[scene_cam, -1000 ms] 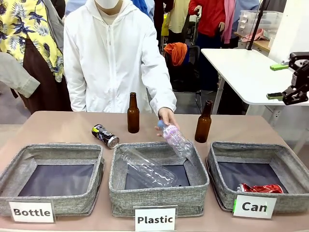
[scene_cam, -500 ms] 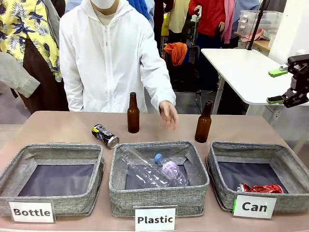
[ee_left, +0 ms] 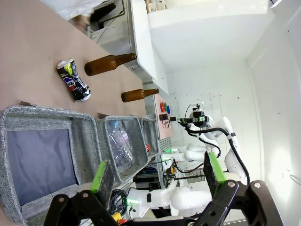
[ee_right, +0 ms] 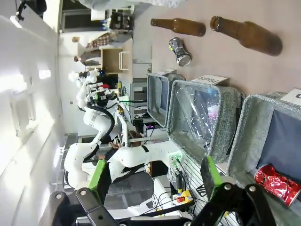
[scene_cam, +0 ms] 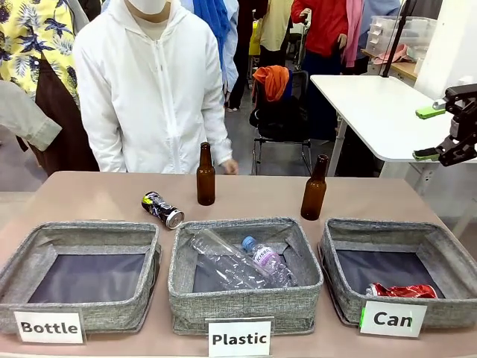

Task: Sort the can waste into the basket.
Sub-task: Pick up the can waste from the table and place it in the right Fabric basket.

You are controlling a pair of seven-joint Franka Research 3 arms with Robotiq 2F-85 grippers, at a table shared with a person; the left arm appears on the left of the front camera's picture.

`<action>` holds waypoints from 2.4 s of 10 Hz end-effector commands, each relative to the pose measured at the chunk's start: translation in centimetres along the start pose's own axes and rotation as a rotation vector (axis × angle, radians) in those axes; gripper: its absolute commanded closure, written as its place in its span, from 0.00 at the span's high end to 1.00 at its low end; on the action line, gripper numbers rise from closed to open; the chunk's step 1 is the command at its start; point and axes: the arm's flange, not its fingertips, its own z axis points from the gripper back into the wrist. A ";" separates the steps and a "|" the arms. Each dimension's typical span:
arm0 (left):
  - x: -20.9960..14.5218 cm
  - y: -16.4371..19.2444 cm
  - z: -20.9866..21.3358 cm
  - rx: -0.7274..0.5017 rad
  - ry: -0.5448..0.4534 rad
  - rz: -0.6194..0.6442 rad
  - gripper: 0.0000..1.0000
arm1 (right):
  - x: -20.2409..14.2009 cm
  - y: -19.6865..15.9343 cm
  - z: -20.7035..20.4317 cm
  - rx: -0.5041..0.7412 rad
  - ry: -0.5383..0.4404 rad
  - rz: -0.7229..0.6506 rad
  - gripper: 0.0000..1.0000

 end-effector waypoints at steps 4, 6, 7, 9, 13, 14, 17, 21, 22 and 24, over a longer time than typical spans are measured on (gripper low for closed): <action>-0.3 -1.7 -0.5 0.059 -0.044 -0.022 1.00 | 0.0 0.2 0.3 -0.001 0.013 0.024 1.00; 0.0 -6.2 -5.1 0.211 -0.048 -0.099 1.00 | 0.0 0.2 0.3 -0.001 0.013 0.024 1.00; 1.0 -7.9 -8.7 0.289 0.002 -0.136 1.00 | 0.0 0.2 0.3 -0.001 0.013 0.024 1.00; 1.1 -9.4 -14.1 0.415 0.032 -0.167 1.00 | 0.0 0.2 0.3 -0.001 0.013 0.024 1.00; 3.0 -8.6 -21.0 0.539 0.285 -0.425 1.00 | 0.0 0.2 0.3 -0.001 0.013 0.024 1.00; 3.3 -7.9 -22.1 0.624 0.285 -0.446 1.00 | 0.0 0.2 0.3 -0.001 0.013 0.024 1.00; 3.9 -5.0 -25.5 0.974 0.252 -0.528 1.00 | 0.0 0.2 0.3 -0.001 0.013 0.024 1.00; 4.2 -3.8 -26.0 0.977 0.257 -0.561 1.00 | 0.0 0.2 0.3 -0.001 0.013 0.024 1.00; 4.2 -3.8 -26.0 0.977 0.257 -0.561 1.00 | 0.0 0.2 0.3 -0.001 0.013 0.024 1.00; 4.2 -3.8 -26.0 0.977 0.257 -0.561 1.00 | 0.0 0.2 0.3 -0.001 0.013 0.024 1.00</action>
